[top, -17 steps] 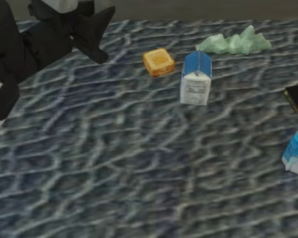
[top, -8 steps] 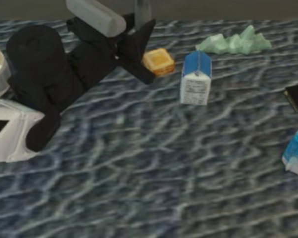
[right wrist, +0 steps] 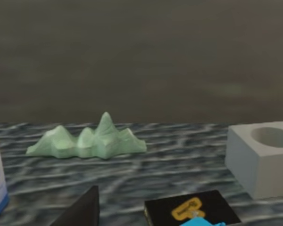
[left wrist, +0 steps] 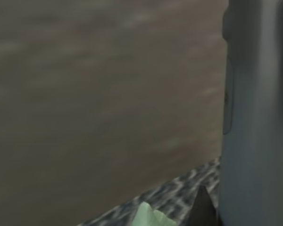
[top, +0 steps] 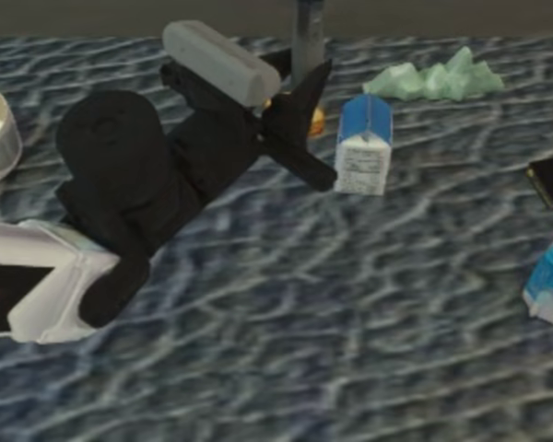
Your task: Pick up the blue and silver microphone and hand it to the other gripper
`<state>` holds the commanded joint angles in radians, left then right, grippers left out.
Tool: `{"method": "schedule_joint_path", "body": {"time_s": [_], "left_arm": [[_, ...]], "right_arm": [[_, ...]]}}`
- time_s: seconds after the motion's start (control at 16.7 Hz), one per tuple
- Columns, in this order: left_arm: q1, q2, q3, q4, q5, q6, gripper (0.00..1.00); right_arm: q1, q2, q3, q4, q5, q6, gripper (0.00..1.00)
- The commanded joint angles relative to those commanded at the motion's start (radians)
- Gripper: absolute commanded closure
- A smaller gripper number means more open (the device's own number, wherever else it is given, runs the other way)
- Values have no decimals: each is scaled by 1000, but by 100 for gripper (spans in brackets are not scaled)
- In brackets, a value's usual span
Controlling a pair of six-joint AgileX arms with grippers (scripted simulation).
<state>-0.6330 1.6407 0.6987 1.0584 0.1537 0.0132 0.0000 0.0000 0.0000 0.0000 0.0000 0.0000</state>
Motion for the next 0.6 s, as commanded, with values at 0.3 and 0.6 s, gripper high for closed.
{"method": "schedule_joint_path", "body": {"time_s": [0.3,0.6], "left_arm": [[0,0,0,0,0,0,100],[0,0,0,0,0,0,100]], "right_arm": [[0,0,0,0,0,0,0],[29,34,21,18,4,-1,0]]}}
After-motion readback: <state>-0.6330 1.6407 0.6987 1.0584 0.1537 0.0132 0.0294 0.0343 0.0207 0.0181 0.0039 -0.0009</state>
